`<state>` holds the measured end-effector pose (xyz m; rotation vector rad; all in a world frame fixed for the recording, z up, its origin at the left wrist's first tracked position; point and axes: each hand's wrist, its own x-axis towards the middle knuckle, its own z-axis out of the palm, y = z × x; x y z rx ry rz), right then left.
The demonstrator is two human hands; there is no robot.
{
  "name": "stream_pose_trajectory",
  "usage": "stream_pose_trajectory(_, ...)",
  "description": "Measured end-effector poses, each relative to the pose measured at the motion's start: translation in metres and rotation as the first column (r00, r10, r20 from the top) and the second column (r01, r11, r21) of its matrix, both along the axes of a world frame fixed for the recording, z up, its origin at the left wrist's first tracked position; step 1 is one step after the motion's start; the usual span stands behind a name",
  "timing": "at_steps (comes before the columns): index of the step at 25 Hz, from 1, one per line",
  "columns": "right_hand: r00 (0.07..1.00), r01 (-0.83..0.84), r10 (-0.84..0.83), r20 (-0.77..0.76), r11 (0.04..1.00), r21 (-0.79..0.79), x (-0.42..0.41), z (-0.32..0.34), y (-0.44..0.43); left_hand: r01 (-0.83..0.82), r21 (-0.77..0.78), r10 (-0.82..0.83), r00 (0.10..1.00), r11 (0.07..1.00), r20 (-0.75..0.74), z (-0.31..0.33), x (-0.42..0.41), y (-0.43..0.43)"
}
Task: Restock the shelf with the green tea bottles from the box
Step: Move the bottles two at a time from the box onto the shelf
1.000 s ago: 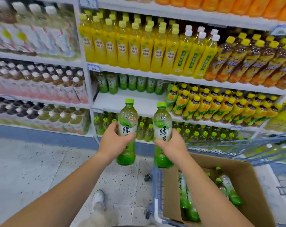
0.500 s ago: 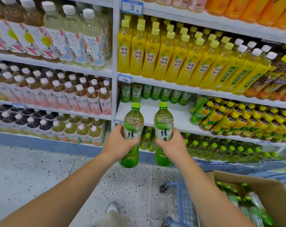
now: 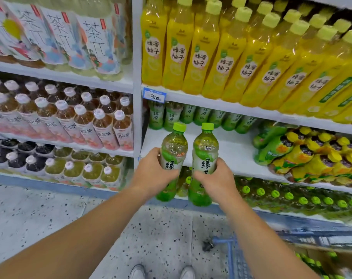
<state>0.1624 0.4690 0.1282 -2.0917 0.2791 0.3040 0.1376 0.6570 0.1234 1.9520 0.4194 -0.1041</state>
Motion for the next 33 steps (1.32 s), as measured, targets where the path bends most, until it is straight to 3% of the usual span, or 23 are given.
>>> stream_pose_trajectory(6,0.999,-0.032,0.033,0.040,0.999,-0.021,0.069,-0.062,-0.016,0.010,0.066,-0.016,0.996,0.998,0.084,-0.055,0.066,-0.015)
stream_pose_trajectory(12,0.978,-0.038,0.036,0.206,0.999,0.009,0.121,-0.106,-0.038,-0.021,-0.008,0.023,0.960,1.000,0.280,-0.093,0.114,-0.014)
stream_pose_trajectory(23,0.909,-0.080,0.036,0.415,0.993,0.089,0.156,-0.168,-0.034,-0.092,-0.102,0.129,0.877,0.991,0.462,-0.158,0.160,-0.048)
stream_pose_trajectory(29,0.930,-0.115,0.049,0.363,0.980,0.163,0.151,-0.187,-0.039,0.001,-0.072,0.033,0.877,0.997,0.479,-0.168,0.163,-0.048)
stream_pose_trajectory(33,0.935,-0.167,0.125,0.331,0.981,0.101,0.148,-0.200,-0.047,-0.008,0.060,-0.010,0.954,0.998,0.300,-0.193,0.157,-0.037)
